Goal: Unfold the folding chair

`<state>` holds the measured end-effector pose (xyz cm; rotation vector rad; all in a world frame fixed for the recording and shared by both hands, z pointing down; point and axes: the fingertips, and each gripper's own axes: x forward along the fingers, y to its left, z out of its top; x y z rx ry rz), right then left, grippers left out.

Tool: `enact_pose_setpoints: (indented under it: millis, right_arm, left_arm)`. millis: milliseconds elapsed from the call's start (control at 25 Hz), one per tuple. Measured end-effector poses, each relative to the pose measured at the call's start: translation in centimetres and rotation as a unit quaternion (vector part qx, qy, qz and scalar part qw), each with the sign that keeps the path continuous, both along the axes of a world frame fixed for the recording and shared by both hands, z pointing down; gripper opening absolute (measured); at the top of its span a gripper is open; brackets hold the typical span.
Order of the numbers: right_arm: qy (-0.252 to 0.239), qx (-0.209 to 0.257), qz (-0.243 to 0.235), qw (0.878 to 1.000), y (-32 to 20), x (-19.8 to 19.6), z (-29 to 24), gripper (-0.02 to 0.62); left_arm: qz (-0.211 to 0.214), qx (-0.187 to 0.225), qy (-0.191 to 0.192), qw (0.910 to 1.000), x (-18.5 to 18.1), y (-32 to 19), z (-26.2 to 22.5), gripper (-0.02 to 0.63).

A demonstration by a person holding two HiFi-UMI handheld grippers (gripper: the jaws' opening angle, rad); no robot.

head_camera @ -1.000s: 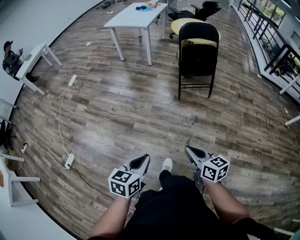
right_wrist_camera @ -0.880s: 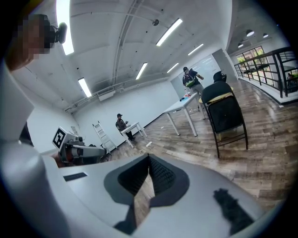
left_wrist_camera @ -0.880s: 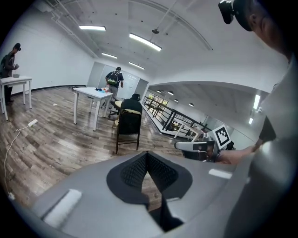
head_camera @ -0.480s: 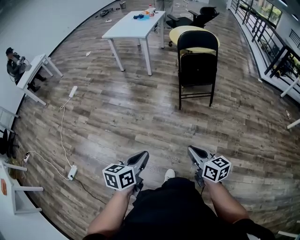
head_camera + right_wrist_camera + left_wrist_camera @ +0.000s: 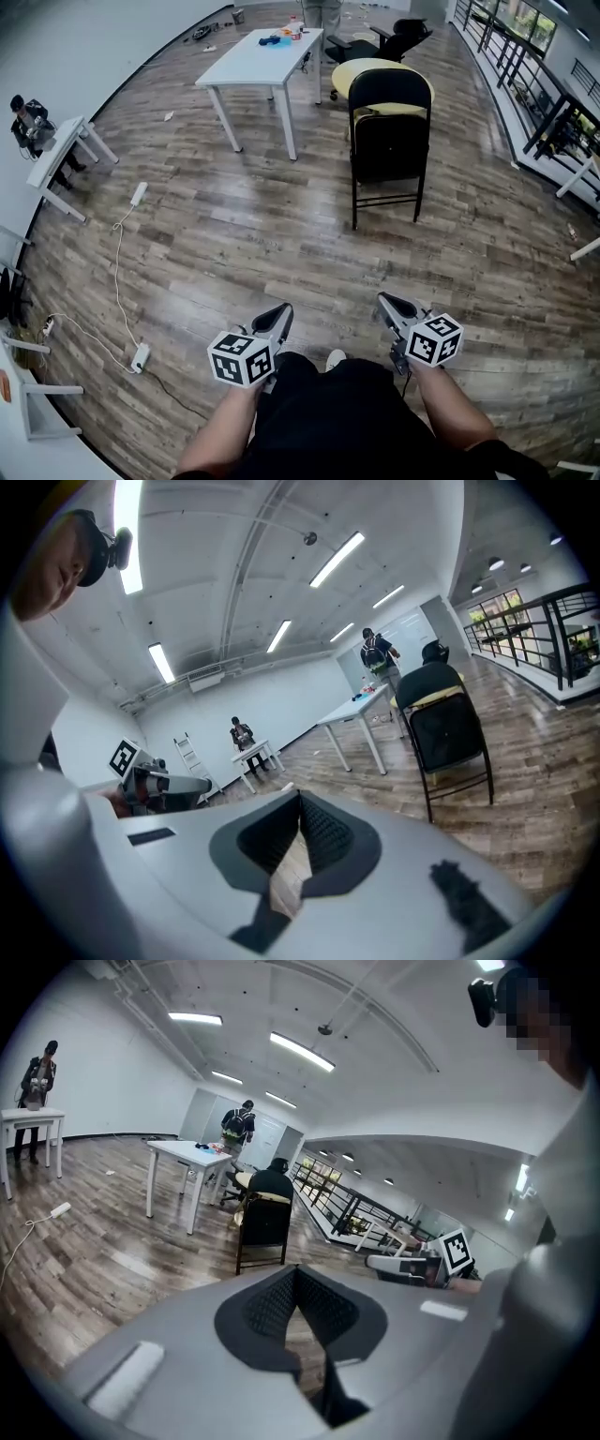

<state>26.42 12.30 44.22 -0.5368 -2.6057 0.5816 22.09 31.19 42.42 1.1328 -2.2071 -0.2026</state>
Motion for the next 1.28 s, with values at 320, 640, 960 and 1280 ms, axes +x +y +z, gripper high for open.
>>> enact_pose_setpoints:
  millis: [320, 640, 960, 1280]
  right_arm:
    - [0.013, -0.009, 0.006, 1.000, 1.3, -0.5, 0.5, 0.006]
    - [0.015, 0.000, 0.025, 1.000, 1.3, -3.7, 0.3, 0.007]
    - [0.052, -0.001, 0.032, 0.998, 2.8, -8.2, 2.1, 0.006]
    - [0.086, -0.002, 0.038, 0.996, 4.9, -13.7, 4.2, 0.007]
  left_arm:
    - [0.021, -0.017, -0.003, 0.9996, -1.1, -0.1, 1.3, 0.008]
    - [0.037, 0.004, 0.014, 0.9992, -5.8, -0.9, 1.2, 0.008]
    - [0.068, -0.008, 0.035, 0.9970, -10.5, -0.3, 2.9, 0.008]
    - [0.075, -0.024, 0.059, 0.9951, -16.3, 2.4, 5.4, 0.008]
